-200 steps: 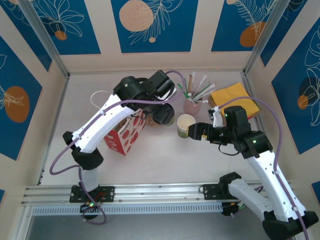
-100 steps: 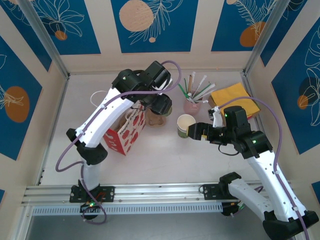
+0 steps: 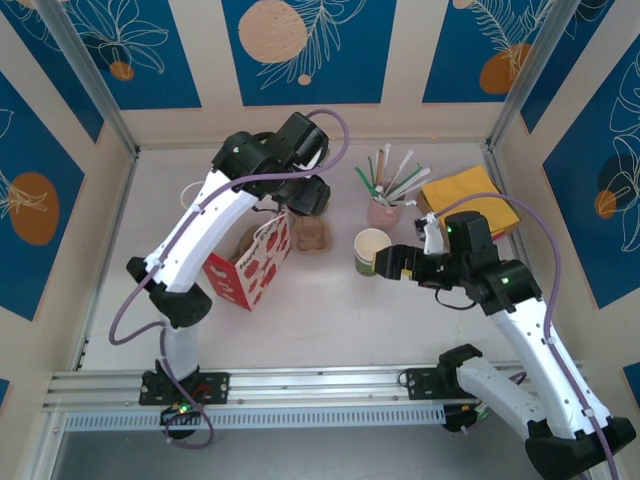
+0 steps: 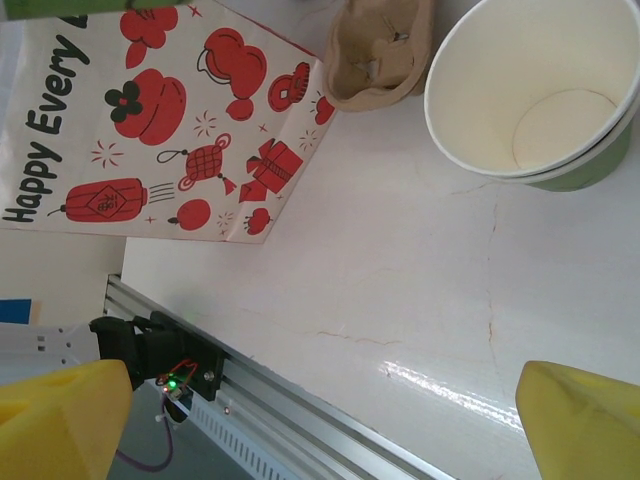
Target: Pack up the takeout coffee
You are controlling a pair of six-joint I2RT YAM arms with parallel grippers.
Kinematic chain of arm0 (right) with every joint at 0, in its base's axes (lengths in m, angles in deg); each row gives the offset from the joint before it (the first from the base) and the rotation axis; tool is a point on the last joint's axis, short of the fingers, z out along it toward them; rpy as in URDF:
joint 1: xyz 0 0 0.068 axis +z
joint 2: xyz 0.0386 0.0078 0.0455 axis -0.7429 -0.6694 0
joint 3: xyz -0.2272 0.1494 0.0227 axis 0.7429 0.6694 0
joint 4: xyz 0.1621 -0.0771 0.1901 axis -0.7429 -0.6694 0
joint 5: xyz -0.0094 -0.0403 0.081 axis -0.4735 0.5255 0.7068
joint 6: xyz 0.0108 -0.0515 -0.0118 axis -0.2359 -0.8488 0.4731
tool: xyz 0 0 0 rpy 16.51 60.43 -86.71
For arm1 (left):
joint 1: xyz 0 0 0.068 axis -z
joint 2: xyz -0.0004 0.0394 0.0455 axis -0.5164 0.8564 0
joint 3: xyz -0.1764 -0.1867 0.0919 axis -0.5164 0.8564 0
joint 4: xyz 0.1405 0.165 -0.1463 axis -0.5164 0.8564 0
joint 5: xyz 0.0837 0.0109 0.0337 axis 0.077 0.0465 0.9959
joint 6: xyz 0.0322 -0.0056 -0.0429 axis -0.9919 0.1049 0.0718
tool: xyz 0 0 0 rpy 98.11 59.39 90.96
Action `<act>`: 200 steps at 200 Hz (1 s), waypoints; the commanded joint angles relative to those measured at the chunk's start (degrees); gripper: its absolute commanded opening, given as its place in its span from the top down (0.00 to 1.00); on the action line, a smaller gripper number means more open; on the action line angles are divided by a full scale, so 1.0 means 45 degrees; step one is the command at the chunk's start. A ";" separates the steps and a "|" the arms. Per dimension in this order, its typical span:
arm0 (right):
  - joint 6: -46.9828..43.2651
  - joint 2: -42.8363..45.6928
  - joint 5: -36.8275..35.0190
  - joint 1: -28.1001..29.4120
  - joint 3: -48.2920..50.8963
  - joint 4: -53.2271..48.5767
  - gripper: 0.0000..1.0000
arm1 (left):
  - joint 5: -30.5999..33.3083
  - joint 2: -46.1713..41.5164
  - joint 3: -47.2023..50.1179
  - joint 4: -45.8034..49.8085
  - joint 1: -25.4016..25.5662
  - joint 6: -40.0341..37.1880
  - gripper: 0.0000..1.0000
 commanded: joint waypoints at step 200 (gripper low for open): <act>0.0166 -0.0994 0.0147 0.1028 -0.0528 0.1037 0.01 | 0.1675 -0.3298 0.0899 0.0484 -0.0726 -0.0002 0.40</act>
